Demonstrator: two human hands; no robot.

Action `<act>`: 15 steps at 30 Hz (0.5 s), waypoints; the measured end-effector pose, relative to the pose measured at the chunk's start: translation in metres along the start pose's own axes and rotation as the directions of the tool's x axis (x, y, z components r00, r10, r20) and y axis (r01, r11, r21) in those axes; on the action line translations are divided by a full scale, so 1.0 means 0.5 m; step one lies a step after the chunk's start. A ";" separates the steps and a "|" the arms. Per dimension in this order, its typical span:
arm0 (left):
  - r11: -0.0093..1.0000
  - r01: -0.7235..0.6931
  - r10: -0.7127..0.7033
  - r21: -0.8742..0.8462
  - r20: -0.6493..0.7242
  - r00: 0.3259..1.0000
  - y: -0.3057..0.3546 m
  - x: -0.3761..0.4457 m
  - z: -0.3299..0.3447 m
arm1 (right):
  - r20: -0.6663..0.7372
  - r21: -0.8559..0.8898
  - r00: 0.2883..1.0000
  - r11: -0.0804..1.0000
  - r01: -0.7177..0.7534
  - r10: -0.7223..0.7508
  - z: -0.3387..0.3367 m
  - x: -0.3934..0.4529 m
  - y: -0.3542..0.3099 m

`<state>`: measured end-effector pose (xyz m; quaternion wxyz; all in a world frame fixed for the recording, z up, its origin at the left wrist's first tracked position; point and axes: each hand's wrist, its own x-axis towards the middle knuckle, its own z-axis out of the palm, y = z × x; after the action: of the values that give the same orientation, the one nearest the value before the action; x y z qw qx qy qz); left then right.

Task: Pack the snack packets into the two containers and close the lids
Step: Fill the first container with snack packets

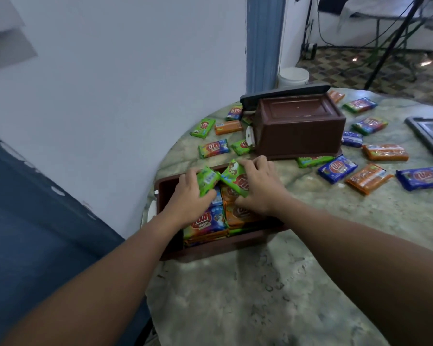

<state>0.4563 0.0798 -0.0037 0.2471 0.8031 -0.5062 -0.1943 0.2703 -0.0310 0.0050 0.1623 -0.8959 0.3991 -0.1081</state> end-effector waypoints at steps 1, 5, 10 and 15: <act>0.998 -0.022 0.021 0.059 0.012 1.000 -0.008 -0.004 0.002 | 0.029 -0.035 0.999 0.999 0.022 -0.021 0.004 0.000 0.004; 0.959 -0.132 0.114 0.251 0.087 0.990 -0.034 -0.009 0.006 | 0.117 -0.212 0.988 0.969 0.126 -0.103 0.015 0.001 0.015; 0.936 -0.174 0.155 0.307 0.086 0.984 -0.060 -0.001 0.010 | 0.150 -0.241 0.981 0.957 0.158 -0.124 0.011 0.003 0.018; 0.939 -0.208 0.196 0.276 0.069 0.978 -0.057 0.009 0.006 | 0.199 -0.251 0.974 0.956 0.154 -0.105 0.010 0.009 0.017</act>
<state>0.4772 0.0855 -0.0233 0.1386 0.7698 -0.6132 -0.1104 0.2690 -0.0386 -0.0024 0.0698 -0.9399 0.3336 0.0186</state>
